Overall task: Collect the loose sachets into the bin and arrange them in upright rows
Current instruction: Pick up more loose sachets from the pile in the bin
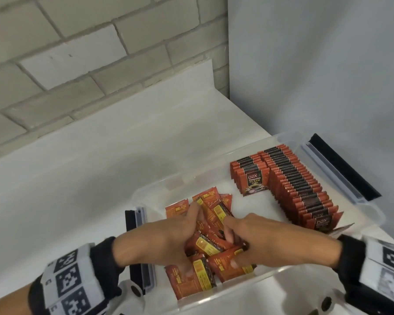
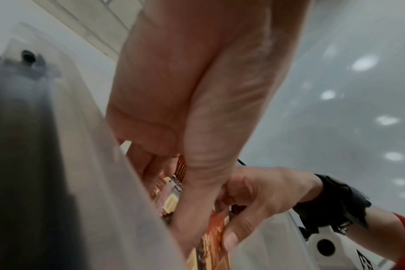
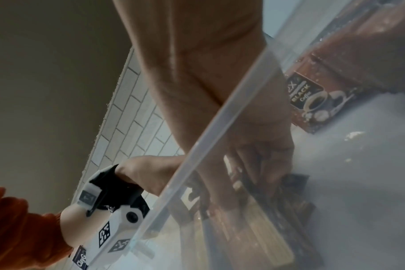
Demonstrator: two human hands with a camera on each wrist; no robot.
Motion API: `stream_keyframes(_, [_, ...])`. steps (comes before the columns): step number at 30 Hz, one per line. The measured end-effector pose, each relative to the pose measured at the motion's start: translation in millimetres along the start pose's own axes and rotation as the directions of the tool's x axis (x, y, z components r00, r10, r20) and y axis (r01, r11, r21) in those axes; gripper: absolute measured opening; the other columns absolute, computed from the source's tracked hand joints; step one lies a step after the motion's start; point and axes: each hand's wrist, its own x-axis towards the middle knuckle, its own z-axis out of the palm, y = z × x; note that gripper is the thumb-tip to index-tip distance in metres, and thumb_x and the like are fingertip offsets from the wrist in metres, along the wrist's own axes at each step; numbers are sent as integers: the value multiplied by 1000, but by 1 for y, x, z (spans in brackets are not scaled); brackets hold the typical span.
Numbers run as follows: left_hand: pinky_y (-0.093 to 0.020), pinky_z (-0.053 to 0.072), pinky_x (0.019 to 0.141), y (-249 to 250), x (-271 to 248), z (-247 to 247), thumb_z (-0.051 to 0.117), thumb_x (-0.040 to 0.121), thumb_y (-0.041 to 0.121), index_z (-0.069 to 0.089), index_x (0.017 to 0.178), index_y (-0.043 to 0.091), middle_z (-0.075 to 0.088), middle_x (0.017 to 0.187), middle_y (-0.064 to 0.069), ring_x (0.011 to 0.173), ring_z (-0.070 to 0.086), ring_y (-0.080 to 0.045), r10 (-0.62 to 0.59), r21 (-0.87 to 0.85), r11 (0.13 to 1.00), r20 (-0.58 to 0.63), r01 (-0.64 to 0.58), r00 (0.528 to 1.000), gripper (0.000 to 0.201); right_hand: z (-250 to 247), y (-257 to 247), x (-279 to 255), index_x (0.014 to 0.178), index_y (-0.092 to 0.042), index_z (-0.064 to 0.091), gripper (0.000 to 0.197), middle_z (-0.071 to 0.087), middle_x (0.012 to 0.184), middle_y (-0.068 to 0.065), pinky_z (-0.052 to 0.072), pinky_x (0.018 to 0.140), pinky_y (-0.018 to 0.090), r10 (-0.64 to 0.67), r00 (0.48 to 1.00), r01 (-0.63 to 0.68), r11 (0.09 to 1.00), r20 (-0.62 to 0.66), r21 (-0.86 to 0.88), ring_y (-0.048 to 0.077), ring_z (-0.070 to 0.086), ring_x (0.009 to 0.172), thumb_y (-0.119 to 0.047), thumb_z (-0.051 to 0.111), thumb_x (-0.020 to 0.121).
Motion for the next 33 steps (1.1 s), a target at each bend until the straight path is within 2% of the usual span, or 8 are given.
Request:
stream_keyframes(7, [-11, 45, 59, -7, -3, -11, 74, 82, 24, 39, 112, 30, 58, 83, 13, 65, 56, 9, 23, -144, 989, -1, -23, 1000, 47, 1, 8, 0, 100, -38, 57, 10, 64, 104, -5, 53, 85, 37, -105, 987, 132, 962, -122, 237, 16, 64, 90, -34, 60, 92])
stream_keyframes(11, [-24, 53, 81, -5, -8, -25, 71, 85, 24, 54, 111, 26, 70, 97, 12, 88, 65, -1, 88, -302, 949, -30, -93, 996, 31, -4, 14, -9, 91, -33, 58, 5, 68, 94, 4, 51, 80, 43, -119, 962, 221, 865, -244, 450, 27, 63, 86, -36, 56, 94])
stream_keyframes(15, [-33, 57, 79, 5, -7, -37, 69, 86, 13, 47, 117, 18, 60, 115, -1, 101, 67, -17, 92, -560, 815, -123, -146, 988, 38, -3, 19, -15, 89, -19, 52, 9, 70, 89, -5, 50, 92, 45, -72, 941, 289, 681, -331, 673, 22, 66, 94, -24, 52, 96])
stream_keyframes(19, [-31, 57, 70, 22, 0, -48, 69, 85, 11, 49, 116, 21, 53, 115, -2, 98, 68, -23, 135, -566, 789, -218, -239, 966, 38, -3, 18, -22, 109, -16, 52, 23, 69, 96, 7, 53, 85, 45, -32, 912, 363, 521, -408, 772, 18, 66, 92, -31, 53, 93])
stream_keyframes(21, [-27, 56, 66, 32, 4, -51, 69, 85, 11, 53, 112, 17, 56, 116, -3, 91, 68, -21, 180, -536, 796, -237, -282, 955, 32, -3, 18, -26, 117, -21, 53, 37, 71, 103, 0, 55, 85, 32, -78, 899, 404, 524, -430, 750, 15, 68, 99, -39, 58, 85])
stream_keyframes(24, [-21, 51, 63, 49, 8, -55, 68, 86, 17, 57, 104, 18, 61, 114, 0, 87, 68, -21, 234, -467, 817, -269, -339, 934, 21, -2, 19, -30, 118, -20, 55, 35, 72, 104, 1, 56, 78, 25, -71, 868, 451, 526, -491, 721, 17, 70, 96, -20, 66, 84])
stream_keyframes(29, [-30, 53, 91, 58, 21, -62, 75, 70, 43, 43, 129, 35, 50, 125, 5, 106, 62, -8, 227, -528, 719, -436, -452, 871, 68, -6, 33, -32, 127, -23, 53, 43, 70, 115, 3, 55, 87, 34, 73, 755, 605, 304, -652, 735, 22, 67, 105, -21, 62, 85])
stream_keyframes(33, [-24, 43, 101, 63, 35, -52, 84, 64, 42, 26, 144, 32, 48, 137, 9, 123, 50, -2, 376, -566, 638, -362, -522, 853, 99, -13, 36, -32, 130, -23, 53, 43, 68, 119, 5, 56, 83, 28, 153, 684, 707, 101, -713, 700, 21, 66, 109, -28, 54, 87])
